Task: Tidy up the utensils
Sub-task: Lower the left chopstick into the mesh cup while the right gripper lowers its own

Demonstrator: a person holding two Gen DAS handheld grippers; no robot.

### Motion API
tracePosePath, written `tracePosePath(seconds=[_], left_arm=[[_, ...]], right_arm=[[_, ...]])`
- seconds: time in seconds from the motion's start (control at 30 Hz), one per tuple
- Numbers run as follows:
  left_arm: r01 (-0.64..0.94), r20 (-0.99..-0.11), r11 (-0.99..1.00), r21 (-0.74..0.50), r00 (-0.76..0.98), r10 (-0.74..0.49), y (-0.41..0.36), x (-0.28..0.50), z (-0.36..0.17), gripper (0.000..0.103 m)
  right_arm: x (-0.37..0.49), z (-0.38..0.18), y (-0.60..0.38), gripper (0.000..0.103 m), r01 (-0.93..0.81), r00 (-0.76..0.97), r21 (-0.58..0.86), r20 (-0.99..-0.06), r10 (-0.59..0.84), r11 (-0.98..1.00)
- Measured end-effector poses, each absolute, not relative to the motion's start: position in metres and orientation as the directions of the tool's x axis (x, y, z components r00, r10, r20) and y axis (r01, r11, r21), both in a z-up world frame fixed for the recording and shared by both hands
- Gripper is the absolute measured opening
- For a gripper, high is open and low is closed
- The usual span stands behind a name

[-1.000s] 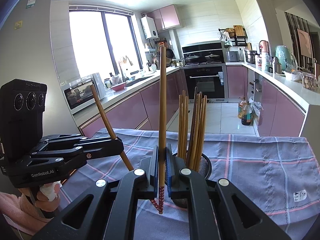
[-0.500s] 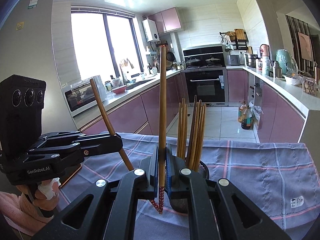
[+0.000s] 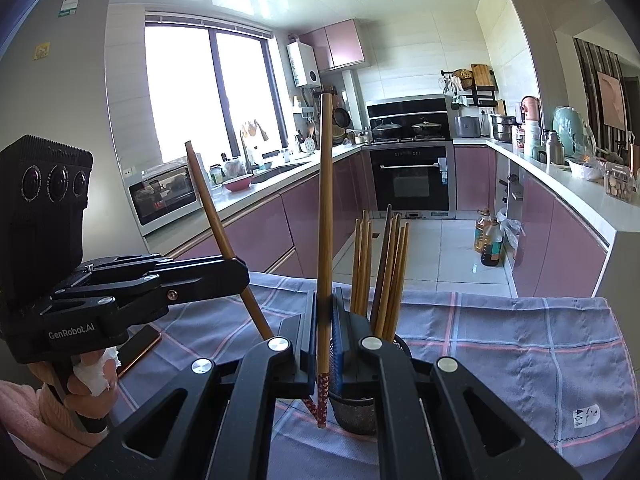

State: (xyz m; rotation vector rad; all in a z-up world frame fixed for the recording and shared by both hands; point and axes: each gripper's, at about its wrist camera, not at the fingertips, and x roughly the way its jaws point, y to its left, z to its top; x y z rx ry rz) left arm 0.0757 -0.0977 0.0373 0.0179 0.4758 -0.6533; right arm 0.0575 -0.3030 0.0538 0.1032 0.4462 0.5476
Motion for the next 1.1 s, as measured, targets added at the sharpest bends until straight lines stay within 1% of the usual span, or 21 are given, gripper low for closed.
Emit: tracePosePath(seconds=[0.73,1.1], left_arm=[[0.578,-0.380,0.805,-0.133,0.721,-0.580,-0.090,0.078,0.044,0.008],[0.569,-0.387,0.812,-0.134,0.724,-0.571,-0.097,0.083,0.042,0.008]], right_arm=[[0.073,0.069,-0.300,0.006,-0.468,0.786,0.190,-0.356,0.504,0.863],[0.079,0.069,-0.299,0.006,-0.459,0.792,0.190,-0.356,0.496,0.868]])
